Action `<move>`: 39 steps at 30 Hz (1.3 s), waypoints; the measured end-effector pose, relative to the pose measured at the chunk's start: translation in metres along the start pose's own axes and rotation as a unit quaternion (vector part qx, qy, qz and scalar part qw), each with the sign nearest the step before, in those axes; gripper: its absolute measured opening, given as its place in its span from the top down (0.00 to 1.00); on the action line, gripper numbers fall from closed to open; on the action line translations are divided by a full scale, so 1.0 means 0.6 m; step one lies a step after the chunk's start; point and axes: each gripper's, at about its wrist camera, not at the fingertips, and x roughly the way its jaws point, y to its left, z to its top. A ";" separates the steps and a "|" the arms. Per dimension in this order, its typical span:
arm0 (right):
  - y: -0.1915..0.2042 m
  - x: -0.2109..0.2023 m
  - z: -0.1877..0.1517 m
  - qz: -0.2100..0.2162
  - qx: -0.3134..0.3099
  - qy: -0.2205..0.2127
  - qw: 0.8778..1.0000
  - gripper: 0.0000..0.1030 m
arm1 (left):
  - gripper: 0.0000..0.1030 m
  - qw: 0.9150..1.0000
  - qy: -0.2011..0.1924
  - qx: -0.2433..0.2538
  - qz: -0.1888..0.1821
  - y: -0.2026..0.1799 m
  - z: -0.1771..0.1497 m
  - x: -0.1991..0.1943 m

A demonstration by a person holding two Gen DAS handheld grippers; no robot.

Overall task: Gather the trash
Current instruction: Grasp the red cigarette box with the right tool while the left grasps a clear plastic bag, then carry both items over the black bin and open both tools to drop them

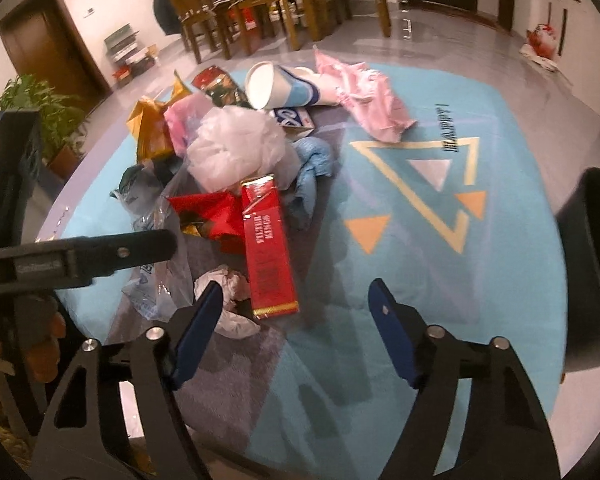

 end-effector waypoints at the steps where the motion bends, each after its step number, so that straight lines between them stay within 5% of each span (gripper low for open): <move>1: 0.001 0.006 0.002 0.003 0.000 0.002 1.000 0.34 | 0.10 1.000 0.002 -0.001 0.000 0.000 0.001 0.004; 3: 0.002 0.022 0.006 0.004 0.003 0.010 1.000 0.43 | 0.25 1.000 0.007 -0.003 0.012 0.000 0.001 0.013; 7: -0.002 0.035 0.007 -0.001 0.011 0.017 1.000 0.69 | 0.37 1.000 0.007 -0.009 0.018 0.009 -0.001 0.020; 9: -0.006 0.031 0.005 -0.003 0.014 0.013 1.000 0.77 | 0.55 1.000 0.004 -0.009 0.015 0.015 -0.002 0.015; 15: -0.023 0.007 0.001 -0.005 0.041 -0.012 0.999 0.78 | 0.77 1.000 -0.008 -0.003 0.004 0.031 -0.012 -0.015; 27: -0.062 -0.084 -0.010 0.022 0.101 -0.095 0.990 0.78 | 0.82 0.993 -0.107 0.057 -0.007 -0.021 -0.026 -0.163; 33: -0.114 -0.153 -0.014 -0.045 0.137 -0.157 0.977 0.78 | 0.81 0.985 -0.109 0.131 -0.034 -0.132 -0.005 -0.149; 39: -0.227 -0.219 -0.042 -0.111 0.232 -0.201 0.945 0.78 | 0.81 0.970 -0.085 0.209 -0.092 -0.276 0.014 -0.100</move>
